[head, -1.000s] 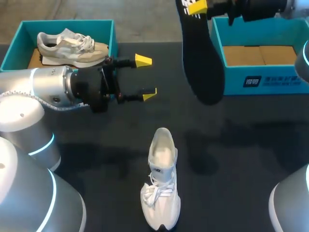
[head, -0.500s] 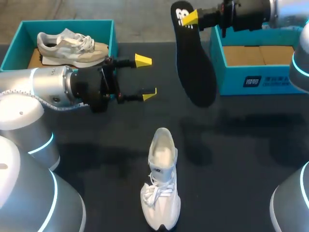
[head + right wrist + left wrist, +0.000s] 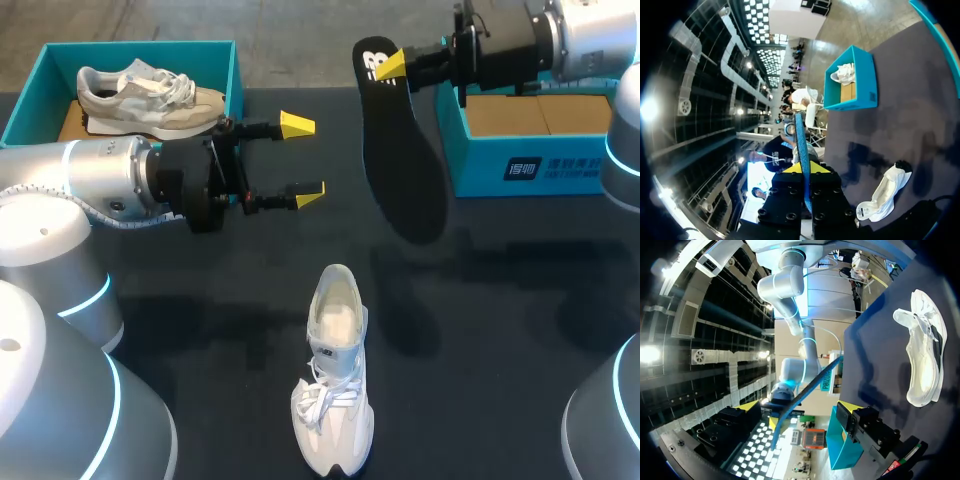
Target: Take the shoe out of the shoebox, open the shoe tongue, remove and reinsert the insole, then place the shoe into the shoebox
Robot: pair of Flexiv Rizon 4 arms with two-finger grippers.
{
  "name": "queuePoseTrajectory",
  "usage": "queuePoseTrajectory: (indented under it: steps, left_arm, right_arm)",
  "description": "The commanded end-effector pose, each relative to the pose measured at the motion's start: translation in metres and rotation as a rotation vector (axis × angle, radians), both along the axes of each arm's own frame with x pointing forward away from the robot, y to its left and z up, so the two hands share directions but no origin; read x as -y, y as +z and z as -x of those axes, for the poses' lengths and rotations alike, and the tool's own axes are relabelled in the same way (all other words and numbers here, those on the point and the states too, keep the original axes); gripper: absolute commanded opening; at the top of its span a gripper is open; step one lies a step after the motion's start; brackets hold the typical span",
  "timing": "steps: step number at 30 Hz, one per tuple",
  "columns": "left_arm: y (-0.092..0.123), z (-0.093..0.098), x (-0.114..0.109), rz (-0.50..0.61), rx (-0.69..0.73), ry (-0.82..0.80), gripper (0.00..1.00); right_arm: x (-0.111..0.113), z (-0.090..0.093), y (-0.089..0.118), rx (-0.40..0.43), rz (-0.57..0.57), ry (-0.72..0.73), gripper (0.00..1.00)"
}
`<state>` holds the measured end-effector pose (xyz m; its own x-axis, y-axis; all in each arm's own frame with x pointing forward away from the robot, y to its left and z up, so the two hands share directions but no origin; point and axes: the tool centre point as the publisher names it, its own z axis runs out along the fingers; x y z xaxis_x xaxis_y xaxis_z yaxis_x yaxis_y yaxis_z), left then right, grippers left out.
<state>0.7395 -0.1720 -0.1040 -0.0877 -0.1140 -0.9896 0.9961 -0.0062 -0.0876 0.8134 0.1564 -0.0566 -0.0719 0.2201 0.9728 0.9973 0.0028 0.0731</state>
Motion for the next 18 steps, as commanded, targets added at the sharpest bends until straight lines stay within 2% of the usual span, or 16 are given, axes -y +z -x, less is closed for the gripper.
queuePoseTrajectory:
  steps: [1, 9, 18]
  left_arm:
    - [-0.0007, 0.0006, 0.0012, 0.002, 0.001, 0.003, 1.00]
    - [-0.0007, 0.0006, 0.0012, 0.002, 0.001, 0.003, 1.00]
    - [-0.0019, -0.0059, -0.0010, -0.017, 0.026, 0.014, 1.00]
  right_arm:
    - [-0.0055, 0.0059, -0.0058, -0.011, 0.002, -0.042, 0.00]
    - [-0.0099, -0.0005, -0.0145, -0.069, 0.005, -0.099, 0.00]
    - [-0.0099, -0.0005, -0.0145, -0.069, 0.005, -0.099, 0.00]
